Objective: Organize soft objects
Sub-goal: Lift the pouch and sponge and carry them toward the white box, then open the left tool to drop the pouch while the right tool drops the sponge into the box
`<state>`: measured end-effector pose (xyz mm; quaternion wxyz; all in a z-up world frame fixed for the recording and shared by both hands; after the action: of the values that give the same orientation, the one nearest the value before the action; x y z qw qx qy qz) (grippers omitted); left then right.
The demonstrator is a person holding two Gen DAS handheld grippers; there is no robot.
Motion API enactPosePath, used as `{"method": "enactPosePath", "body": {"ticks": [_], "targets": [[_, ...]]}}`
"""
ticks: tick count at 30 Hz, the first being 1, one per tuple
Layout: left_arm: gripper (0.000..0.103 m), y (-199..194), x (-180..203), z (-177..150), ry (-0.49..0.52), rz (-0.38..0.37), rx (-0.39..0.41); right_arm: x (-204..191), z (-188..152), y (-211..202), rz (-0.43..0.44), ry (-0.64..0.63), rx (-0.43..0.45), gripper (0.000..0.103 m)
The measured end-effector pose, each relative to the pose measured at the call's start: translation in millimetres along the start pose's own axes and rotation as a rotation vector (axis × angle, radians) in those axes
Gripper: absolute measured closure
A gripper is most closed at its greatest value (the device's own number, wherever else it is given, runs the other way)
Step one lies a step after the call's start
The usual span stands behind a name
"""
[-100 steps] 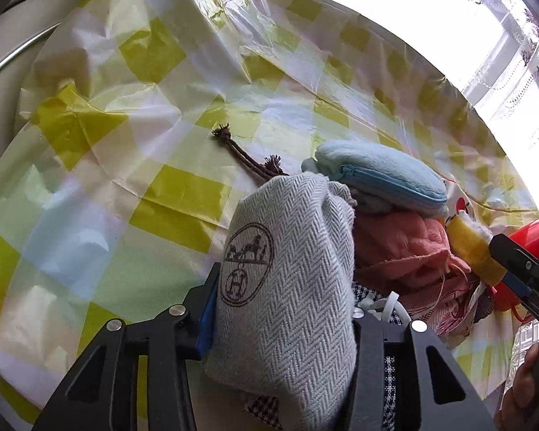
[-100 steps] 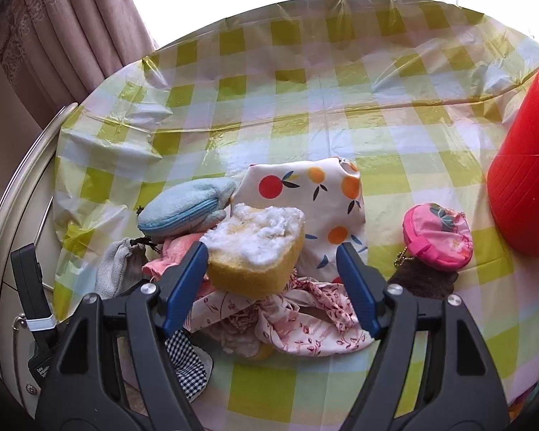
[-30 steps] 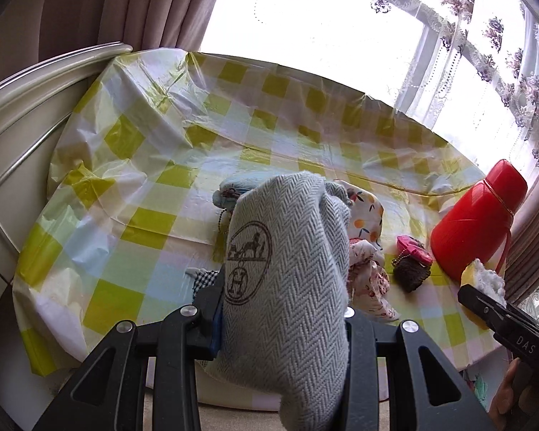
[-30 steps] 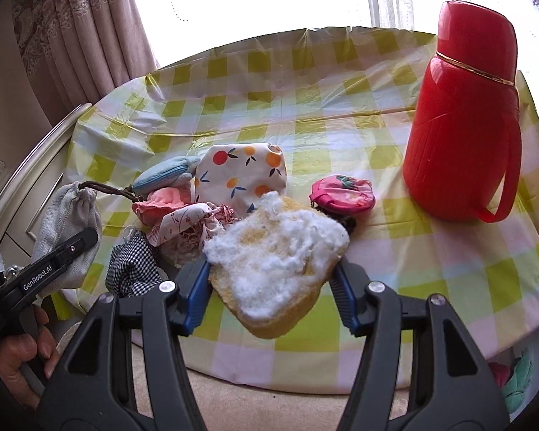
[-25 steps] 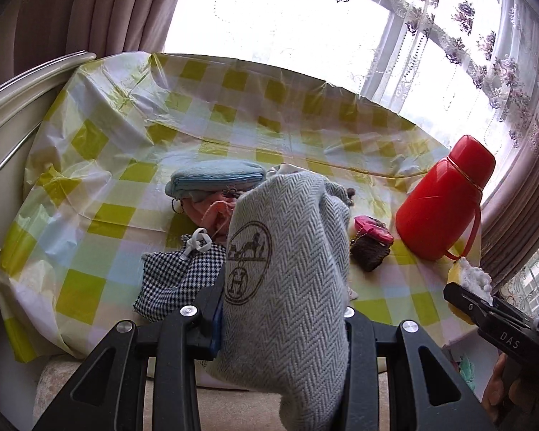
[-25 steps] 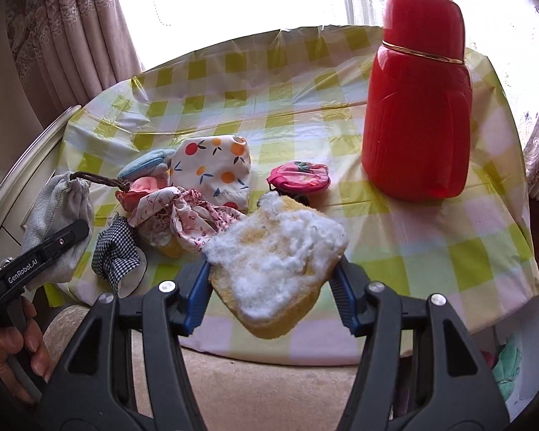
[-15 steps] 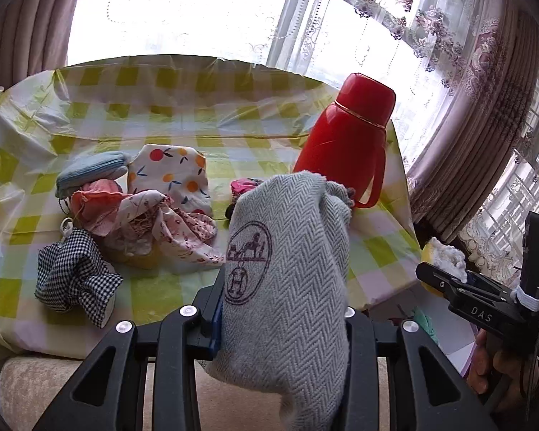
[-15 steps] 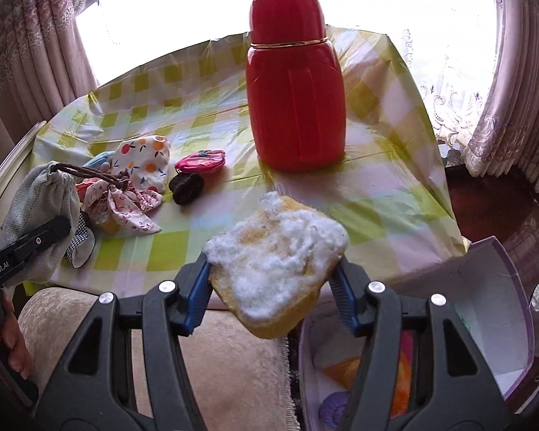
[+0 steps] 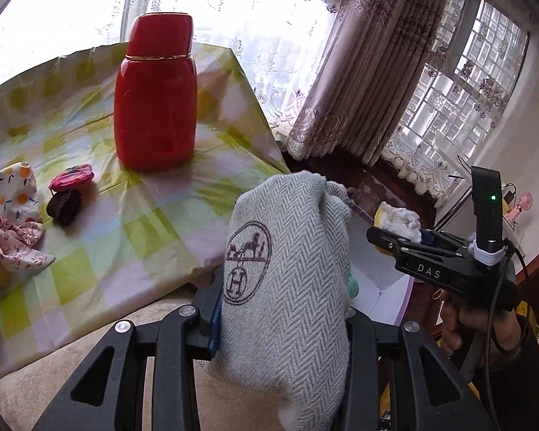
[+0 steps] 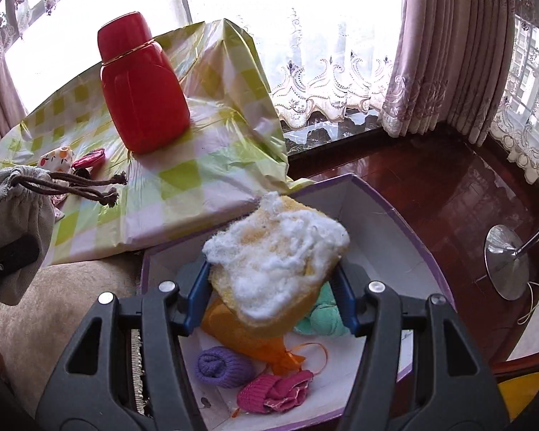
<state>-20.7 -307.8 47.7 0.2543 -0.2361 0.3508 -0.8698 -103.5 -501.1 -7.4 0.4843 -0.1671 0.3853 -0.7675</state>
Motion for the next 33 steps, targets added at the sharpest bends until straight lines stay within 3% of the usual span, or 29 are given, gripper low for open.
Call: {"method": "enactPosePath", "body": {"ticks": [10,14,18,23,33], "targets": [[0.06,38,70,3,0.13,-0.155,-0.106,55,-15,-6,-0.09,0.062,-0.035,0.037],[0.039,49,88,1,0.166,-0.232,-0.153,65,-9,-13,-0.114,0.07,-0.013,0.032],[0.039,46,82,-1,0.167,-0.221,-0.155,72,-5,-17,-0.127,0.081,0.004,0.026],[0.039,42,68,1,0.134,-0.184,-0.129,76,-6,-12,-0.129,0.094,-0.005,0.026],[0.038,10,-2,-5,-0.019,-0.082,-0.056,52,-6,-7,-0.092,0.039,-0.024,0.025]]}}
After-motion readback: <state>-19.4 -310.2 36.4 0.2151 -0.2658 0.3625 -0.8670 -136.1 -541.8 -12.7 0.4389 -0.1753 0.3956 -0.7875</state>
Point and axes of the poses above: each gripper's, at about its wrist camera, not at the fingertips, and y roughly the way its jaws point, x to its right, z to its top, the point moved 3 cm from there along y, roughly the way its jaws point, and after that the axes turned 2 degrees about y, right-handed, at the moved point
